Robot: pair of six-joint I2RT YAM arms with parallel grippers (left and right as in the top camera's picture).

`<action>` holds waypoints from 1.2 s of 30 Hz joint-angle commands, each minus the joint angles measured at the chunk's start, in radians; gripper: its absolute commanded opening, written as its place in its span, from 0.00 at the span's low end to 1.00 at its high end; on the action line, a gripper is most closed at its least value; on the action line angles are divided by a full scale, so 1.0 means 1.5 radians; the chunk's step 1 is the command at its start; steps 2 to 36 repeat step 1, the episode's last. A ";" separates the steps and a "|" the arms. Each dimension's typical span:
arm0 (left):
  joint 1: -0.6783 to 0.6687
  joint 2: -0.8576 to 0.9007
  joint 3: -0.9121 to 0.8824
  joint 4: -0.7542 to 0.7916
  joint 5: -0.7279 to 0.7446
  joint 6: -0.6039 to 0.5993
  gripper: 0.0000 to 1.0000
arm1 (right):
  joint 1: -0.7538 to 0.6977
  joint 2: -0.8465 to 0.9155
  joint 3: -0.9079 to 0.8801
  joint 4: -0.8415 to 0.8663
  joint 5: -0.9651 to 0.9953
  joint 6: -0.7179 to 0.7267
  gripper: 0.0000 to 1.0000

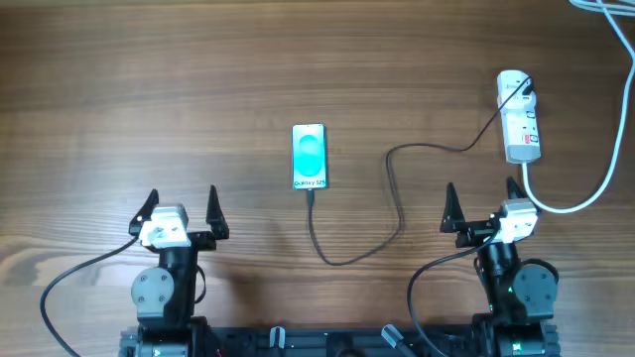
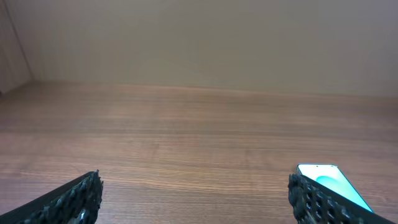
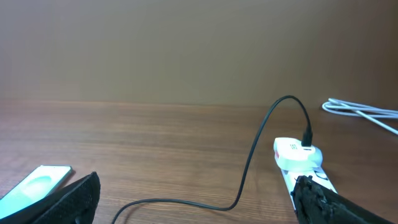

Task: Plug charger to phone and switch on socket

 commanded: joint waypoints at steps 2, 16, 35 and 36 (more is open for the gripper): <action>0.006 -0.007 -0.003 -0.001 0.010 0.011 1.00 | -0.003 -0.004 -0.001 0.003 0.006 -0.001 1.00; 0.006 -0.007 -0.003 -0.001 0.010 0.011 1.00 | -0.003 -0.004 -0.001 0.003 0.006 -0.001 1.00; 0.006 -0.007 -0.003 -0.001 0.010 0.011 1.00 | -0.003 -0.004 -0.001 0.003 0.006 -0.001 1.00; 0.006 -0.007 -0.003 -0.001 0.010 0.011 1.00 | -0.003 -0.004 -0.001 0.003 0.006 -0.001 1.00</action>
